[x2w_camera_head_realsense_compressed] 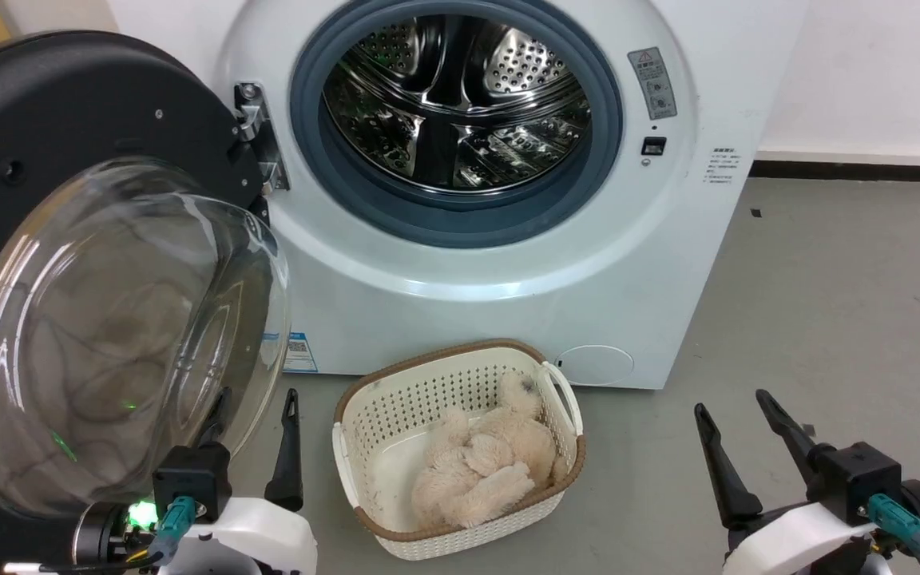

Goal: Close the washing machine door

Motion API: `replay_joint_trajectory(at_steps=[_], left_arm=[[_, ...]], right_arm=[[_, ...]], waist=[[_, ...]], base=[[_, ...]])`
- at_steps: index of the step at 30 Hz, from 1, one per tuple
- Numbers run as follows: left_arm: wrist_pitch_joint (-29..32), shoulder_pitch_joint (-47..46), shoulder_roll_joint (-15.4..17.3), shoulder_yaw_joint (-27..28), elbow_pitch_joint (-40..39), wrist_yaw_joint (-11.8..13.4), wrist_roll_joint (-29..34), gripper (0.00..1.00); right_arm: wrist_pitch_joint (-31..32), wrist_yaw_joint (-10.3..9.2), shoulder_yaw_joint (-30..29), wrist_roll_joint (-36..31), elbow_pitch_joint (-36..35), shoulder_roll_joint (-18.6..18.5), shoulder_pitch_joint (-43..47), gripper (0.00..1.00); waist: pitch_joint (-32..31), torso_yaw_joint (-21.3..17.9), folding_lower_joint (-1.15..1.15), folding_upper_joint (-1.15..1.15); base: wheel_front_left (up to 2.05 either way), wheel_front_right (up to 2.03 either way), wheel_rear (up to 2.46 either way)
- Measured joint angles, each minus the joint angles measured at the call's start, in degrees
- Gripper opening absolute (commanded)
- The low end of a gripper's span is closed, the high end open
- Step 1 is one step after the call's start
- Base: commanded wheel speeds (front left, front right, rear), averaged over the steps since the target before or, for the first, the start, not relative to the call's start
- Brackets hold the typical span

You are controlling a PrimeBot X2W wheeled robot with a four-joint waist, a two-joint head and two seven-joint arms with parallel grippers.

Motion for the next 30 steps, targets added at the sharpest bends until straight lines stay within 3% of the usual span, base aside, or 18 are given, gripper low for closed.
replay_joint_trajectory(at_steps=[30], left_arm=[[-3.6, 0.4, 0.0, 0.3, 0.5, 0.2, -1.4, 1.00]], right_arm=[[-3.5, 0.00, 2.4, 3.5, 2.0, -0.1, 0.0, 1.00]], waist=[[-0.8, 8.1, 0.00, 0.00]], base=[[0.00, 0.00, 0.00]])
